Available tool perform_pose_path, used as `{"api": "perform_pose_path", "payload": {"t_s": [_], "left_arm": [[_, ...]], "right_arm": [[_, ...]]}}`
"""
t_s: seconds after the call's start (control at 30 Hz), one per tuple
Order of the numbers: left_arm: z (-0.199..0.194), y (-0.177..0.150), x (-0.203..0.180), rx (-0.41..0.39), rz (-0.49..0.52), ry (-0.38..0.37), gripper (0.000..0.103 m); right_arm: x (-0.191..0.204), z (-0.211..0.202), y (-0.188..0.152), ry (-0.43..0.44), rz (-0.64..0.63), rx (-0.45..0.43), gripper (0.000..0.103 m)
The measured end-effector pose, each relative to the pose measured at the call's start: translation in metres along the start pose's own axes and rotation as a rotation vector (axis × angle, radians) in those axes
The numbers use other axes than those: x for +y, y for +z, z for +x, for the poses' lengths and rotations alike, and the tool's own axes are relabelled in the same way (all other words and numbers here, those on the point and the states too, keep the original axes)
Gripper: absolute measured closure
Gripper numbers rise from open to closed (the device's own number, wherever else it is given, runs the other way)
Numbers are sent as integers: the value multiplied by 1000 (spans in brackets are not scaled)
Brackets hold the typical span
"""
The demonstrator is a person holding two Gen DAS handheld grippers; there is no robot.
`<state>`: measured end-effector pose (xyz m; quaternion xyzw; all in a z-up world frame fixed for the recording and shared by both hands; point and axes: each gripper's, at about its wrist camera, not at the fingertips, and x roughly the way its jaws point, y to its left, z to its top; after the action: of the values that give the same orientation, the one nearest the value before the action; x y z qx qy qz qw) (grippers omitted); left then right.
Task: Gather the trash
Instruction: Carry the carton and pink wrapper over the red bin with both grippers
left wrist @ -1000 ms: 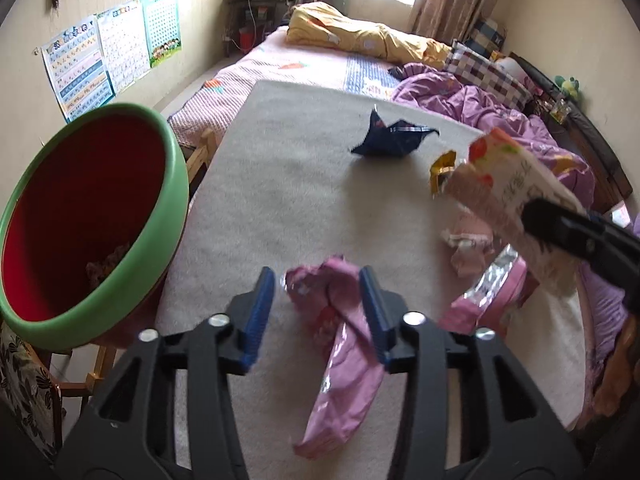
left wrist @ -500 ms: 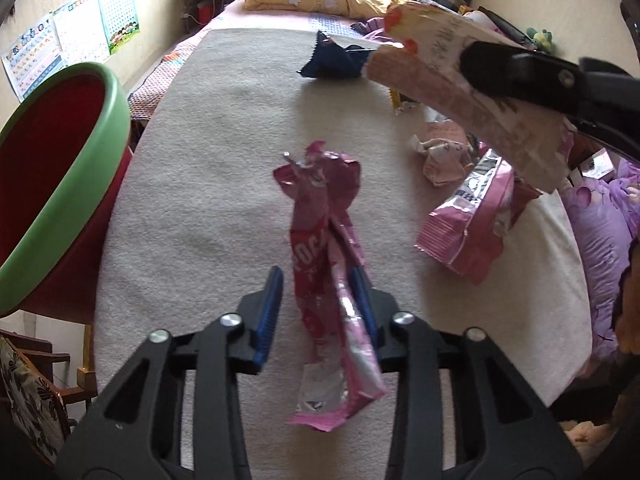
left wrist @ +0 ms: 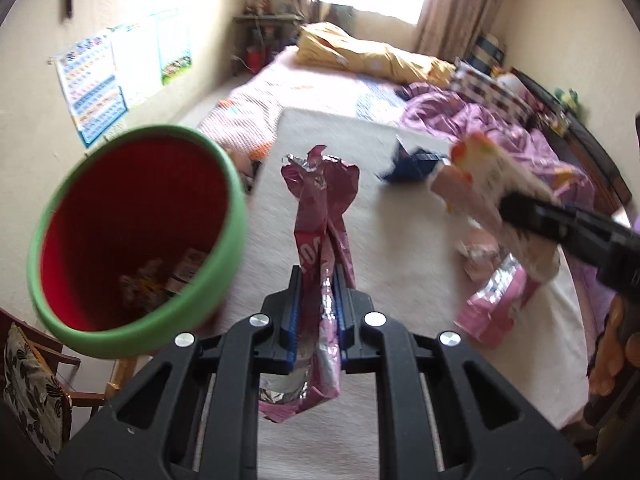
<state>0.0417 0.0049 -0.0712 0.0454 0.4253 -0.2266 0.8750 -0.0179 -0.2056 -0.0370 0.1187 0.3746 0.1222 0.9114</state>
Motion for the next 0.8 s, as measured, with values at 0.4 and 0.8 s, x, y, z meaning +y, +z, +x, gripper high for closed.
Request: {"api": "perform_pose_path", "payload": {"t_s": [0.4, 0.8], "left_arm": [[-35, 18, 57, -89, -53, 89, 89], [-49, 16, 94, -101, -74, 110, 89]], "right_arm": [[49, 20, 15, 58, -68, -4, 70], [81, 39, 20, 70, -90, 2, 70]]}}
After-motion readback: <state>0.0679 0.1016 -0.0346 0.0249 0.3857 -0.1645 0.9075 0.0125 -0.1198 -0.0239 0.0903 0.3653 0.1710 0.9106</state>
